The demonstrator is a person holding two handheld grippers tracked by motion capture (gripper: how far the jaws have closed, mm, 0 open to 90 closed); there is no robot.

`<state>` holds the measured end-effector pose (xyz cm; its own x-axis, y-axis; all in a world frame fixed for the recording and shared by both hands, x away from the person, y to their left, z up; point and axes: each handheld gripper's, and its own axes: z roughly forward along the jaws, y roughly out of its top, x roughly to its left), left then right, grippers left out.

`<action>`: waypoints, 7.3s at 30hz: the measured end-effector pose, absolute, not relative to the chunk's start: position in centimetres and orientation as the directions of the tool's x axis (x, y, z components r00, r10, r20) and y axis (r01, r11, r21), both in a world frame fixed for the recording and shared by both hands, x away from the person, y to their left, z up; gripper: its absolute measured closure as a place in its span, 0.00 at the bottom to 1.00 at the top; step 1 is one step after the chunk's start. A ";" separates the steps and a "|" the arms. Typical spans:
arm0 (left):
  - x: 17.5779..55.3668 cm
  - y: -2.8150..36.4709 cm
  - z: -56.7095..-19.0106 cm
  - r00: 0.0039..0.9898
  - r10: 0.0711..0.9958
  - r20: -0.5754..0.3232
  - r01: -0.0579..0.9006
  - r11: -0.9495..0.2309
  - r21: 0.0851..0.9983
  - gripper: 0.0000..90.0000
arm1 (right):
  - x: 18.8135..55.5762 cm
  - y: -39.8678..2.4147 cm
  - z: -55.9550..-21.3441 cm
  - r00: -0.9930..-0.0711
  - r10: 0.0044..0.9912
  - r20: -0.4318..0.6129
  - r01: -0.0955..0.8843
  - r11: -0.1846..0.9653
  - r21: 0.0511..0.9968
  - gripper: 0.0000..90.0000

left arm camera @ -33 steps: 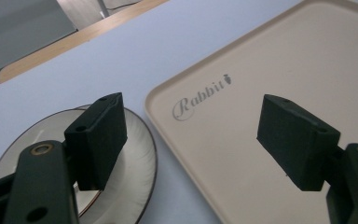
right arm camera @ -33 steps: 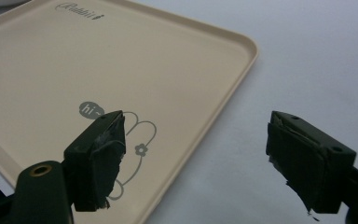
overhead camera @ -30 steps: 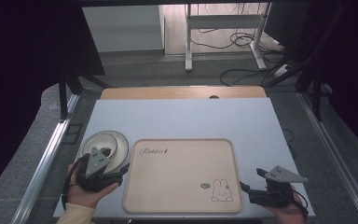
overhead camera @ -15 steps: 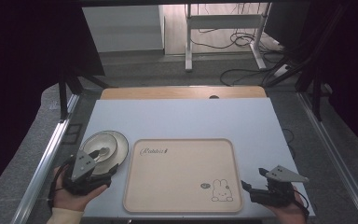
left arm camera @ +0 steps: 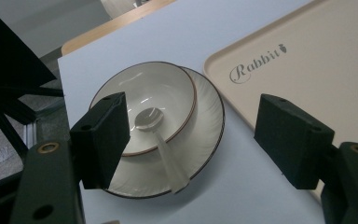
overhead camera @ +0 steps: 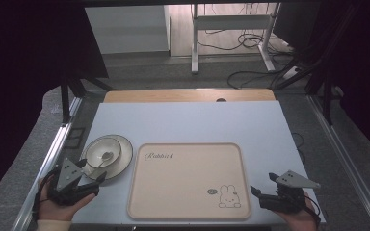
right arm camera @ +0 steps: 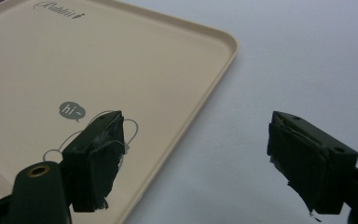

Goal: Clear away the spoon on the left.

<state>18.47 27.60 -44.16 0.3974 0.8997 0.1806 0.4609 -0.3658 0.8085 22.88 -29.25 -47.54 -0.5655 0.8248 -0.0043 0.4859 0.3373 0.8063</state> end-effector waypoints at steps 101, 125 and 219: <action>18.4 29.0 -47.4 0.350 0.908 0.230 0.405 -0.368 0.837 0.99 | 22.7 -29.2 -48.0 -0.578 0.814 -0.052 0.481 0.391 0.785 0.22; 17.5 29.6 -45.4 0.335 0.922 0.194 0.334 -0.309 0.890 0.99 | 22.7 -29.2 -48.0 -0.579 0.813 -0.056 0.482 0.397 0.781 0.22; 21.2 21.4 -42.1 0.526 0.809 0.265 0.196 -0.418 0.887 0.99 | 22.6 -29.1 -48.2 -0.578 0.814 -0.062 0.481 0.401 0.779 0.22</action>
<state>21.22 21.37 -42.07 0.5256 0.8086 0.2646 0.1957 -0.4176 0.8873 22.64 -29.13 -48.17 -0.5781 0.8137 -0.0617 0.4814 0.4011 0.7793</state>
